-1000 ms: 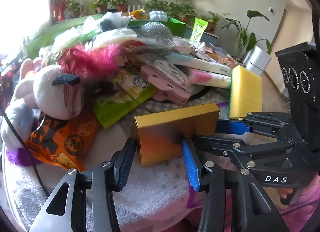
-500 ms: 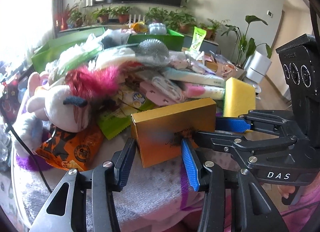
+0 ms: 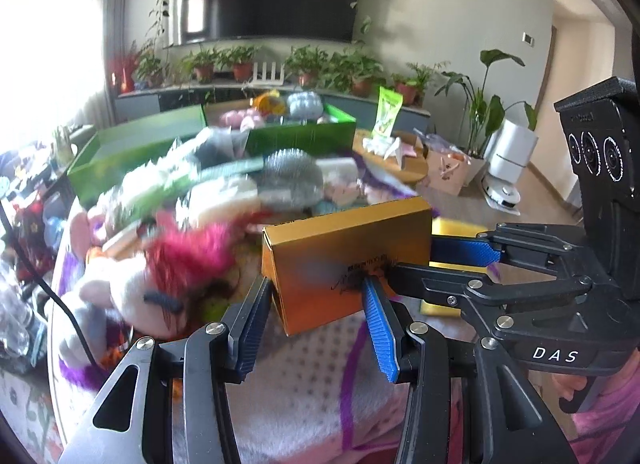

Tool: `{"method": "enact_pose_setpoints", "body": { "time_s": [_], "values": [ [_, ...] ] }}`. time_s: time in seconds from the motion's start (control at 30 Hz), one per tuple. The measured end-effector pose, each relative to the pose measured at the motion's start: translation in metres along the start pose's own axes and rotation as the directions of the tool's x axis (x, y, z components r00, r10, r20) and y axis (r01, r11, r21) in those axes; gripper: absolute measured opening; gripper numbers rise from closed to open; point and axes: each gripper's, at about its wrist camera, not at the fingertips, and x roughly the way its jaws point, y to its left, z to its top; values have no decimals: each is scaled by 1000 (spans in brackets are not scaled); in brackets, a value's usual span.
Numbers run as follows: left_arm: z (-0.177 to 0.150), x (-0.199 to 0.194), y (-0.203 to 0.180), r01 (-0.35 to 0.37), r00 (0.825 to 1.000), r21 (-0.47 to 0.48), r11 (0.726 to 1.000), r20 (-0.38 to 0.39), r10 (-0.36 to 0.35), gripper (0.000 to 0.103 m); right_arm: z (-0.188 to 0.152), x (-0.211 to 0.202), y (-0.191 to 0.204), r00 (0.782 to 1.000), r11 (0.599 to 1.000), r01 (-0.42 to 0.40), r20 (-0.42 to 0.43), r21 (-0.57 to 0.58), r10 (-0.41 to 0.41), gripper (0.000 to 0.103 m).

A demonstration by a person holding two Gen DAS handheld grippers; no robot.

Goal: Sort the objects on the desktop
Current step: 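Carry the yellow-gold box in the right gripper toward the green box, then hold the yellow-gold box above the green box with the right gripper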

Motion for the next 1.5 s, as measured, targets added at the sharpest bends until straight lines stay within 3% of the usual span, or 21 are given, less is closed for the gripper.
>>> {"method": "enact_pose_setpoints", "body": {
  "time_s": [0.67, 1.13, 1.5],
  "values": [
    [79, 13, -17, -28, 995, 43, 999, 102, 24, 48, 70, -20, -47, 994, 1000, 4, 111, -19, -1, 38],
    [133, 47, -22, -48, 992, 39, 998, 120, 43, 48, 114, -13, -92, 986, 999, -10, 168, -33, 15, 38],
    [176, 80, -29, -77, 987, 80, 994, 145, 65, 48, 145, 1, -134, 982, 999, -43, 184, 20, 38, 38]
  ]
}}
